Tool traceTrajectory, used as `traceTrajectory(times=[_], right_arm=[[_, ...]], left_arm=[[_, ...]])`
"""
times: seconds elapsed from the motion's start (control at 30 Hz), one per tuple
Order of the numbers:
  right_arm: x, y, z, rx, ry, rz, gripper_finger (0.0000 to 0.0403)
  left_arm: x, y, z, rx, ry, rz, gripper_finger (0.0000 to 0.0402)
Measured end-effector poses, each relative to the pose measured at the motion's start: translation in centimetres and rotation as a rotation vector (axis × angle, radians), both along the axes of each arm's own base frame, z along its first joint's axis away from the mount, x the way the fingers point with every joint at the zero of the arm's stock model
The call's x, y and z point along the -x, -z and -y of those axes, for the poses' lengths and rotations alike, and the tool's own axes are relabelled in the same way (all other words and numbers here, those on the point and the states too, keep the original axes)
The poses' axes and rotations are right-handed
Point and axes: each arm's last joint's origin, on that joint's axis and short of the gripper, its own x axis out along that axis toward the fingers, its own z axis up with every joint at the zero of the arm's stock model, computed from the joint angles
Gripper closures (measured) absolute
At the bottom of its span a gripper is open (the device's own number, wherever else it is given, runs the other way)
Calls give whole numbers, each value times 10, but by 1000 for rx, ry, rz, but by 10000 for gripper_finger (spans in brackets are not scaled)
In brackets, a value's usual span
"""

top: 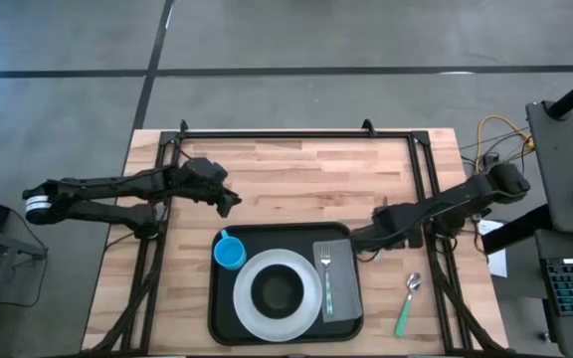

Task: Set up tray
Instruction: Put the white knife on the gray napkin to the right side of the white fork

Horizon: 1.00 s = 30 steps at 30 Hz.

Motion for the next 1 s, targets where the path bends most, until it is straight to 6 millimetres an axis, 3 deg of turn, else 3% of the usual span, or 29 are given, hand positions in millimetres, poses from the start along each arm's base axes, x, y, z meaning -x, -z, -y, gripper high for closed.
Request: traceTrajectory(times=[0.2, 0.5, 0.77, 1.0], right_arm=[[9, 25, 19, 4, 110, 35, 228], [18, 52, 49, 62, 149, -21, 226], [19, 69, 66, 23, 150, 64, 249], [19, 70, 68, 21, 89, 80, 305]], left_arm=[[-3, -4, -1, -55, 29, 49, 282], [-4, -6, -1, -65, 31, 70, 282], [-6, -9, -2, -65, 25, 95, 282], [-6, -9, -2, -42, 7, 100, 282]])
